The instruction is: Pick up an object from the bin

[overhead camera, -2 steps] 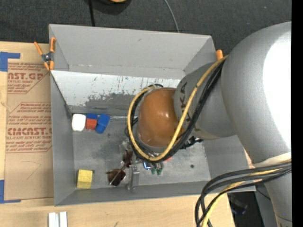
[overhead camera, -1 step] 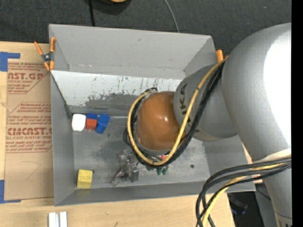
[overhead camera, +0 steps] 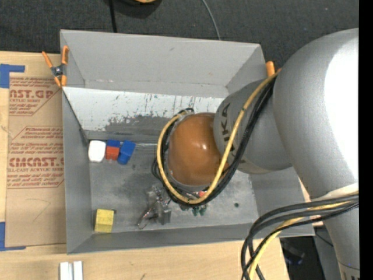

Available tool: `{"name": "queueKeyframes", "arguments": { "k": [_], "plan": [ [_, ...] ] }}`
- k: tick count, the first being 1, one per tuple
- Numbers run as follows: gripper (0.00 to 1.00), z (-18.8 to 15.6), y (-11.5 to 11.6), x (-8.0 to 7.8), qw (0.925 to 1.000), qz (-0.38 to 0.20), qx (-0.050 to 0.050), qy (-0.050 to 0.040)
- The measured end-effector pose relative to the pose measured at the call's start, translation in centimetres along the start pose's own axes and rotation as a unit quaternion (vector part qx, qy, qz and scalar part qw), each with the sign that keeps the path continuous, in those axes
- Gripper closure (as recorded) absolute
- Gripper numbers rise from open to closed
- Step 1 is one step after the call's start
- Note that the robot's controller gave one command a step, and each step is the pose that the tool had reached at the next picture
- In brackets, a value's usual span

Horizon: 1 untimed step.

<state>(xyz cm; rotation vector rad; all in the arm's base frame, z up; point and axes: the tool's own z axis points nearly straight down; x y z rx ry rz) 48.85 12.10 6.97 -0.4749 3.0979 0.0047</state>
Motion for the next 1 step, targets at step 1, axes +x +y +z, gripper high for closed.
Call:
{"name": "queueKeyframes", "arguments": {
  "k": [1],
  "plan": [
    [1.00,-4.19,0.27,0.40,1.0000,0.002,0.000,0.0048]
  ]
}}
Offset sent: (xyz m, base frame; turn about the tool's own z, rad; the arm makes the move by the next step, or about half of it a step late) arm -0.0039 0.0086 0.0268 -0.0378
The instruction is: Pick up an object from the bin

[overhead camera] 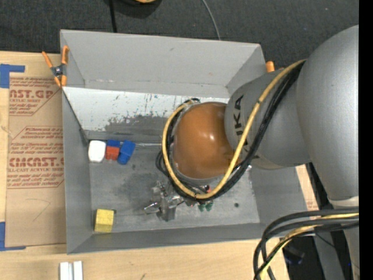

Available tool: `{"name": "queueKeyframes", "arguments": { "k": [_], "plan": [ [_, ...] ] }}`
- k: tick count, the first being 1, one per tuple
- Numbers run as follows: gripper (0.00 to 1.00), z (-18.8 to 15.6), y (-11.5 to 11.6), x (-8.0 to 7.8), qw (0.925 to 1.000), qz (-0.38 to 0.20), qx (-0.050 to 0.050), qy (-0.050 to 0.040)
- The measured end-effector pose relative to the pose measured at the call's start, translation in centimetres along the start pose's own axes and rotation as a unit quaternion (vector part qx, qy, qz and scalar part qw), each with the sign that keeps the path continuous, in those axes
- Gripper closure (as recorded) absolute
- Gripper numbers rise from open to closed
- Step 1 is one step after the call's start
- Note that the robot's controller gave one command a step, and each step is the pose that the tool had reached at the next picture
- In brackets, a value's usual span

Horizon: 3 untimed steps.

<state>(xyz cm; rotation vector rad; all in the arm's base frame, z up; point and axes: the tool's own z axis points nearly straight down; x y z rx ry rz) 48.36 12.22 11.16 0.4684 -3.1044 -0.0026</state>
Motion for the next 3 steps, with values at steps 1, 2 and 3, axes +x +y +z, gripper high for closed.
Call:
{"name": "queueKeyframes", "arguments": {
  "k": [1,2,3],
  "plan": [
    [1.00,-4.1,0.2,-0.4,1.0000,-0.004,0.001,-0.0072],
    [1.00,-7.4,0.2,-0.1,0.9999,-0.017,0.000,0.0016],
    [1.00,-15.8,0.5,0.1,0.9999,-0.006,0.000,-0.0085]
  ]
}}
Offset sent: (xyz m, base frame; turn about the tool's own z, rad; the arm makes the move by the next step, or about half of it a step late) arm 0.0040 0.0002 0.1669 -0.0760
